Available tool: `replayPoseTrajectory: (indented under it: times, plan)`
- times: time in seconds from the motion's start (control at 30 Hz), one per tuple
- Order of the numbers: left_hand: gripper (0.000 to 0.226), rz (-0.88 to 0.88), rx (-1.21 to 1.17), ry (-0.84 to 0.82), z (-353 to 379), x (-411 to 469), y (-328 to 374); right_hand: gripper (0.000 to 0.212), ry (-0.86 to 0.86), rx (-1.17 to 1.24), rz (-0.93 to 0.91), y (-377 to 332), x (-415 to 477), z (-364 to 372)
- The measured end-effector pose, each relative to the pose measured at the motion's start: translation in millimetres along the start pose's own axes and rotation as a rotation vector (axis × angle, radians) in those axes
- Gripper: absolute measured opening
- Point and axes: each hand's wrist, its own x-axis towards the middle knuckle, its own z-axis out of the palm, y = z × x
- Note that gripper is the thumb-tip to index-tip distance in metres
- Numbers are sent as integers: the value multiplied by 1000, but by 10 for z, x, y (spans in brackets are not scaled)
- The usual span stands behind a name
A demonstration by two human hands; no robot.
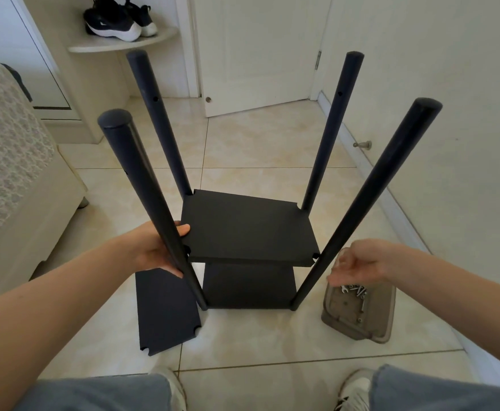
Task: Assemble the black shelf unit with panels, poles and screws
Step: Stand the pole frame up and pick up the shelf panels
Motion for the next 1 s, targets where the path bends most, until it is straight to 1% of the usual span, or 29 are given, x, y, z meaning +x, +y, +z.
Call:
replayPoseTrajectory:
  times: [0.07,0.1,0.17,0.2,0.27,0.4,0.5,0.57,0.6,0.7,0.8,0.9,1.0]
  plan:
    - [26,1,3,-11,-3,-7,5,59,-108,-40,91,104,-54,61]
    - [33,3,6,-22,-7,-10,9,64,-166,-28,112,145,-70,105]
    - [42,9,-2,-34,-22,-7,9,72,-245,34,85,183,-70,198]
    - [42,11,-12,-32,-29,-1,7,73,-257,60,49,188,-62,241]
    - [41,11,-25,-34,-33,11,-3,67,-250,105,-17,183,-34,300]
    - [33,12,-50,-12,-15,32,-35,48,-235,143,-89,133,35,346]
    - [24,19,-79,17,-8,57,-63,39,-222,131,-143,63,99,391]
    - [18,38,-103,38,3,79,-87,28,-205,109,-188,-16,144,424]
    - [15,51,-110,48,18,88,-101,27,-186,109,-212,-70,167,436]
    - [14,91,-155,49,113,96,-160,41,-116,142,-287,-280,227,475]
    - [20,102,-208,22,237,110,-231,35,-83,160,-328,-469,312,481]
    - [26,87,-285,-6,347,132,-331,34,-61,152,-356,-590,401,468]
    - [26,59,-361,-15,463,149,-425,32,-29,155,-390,-690,460,487]
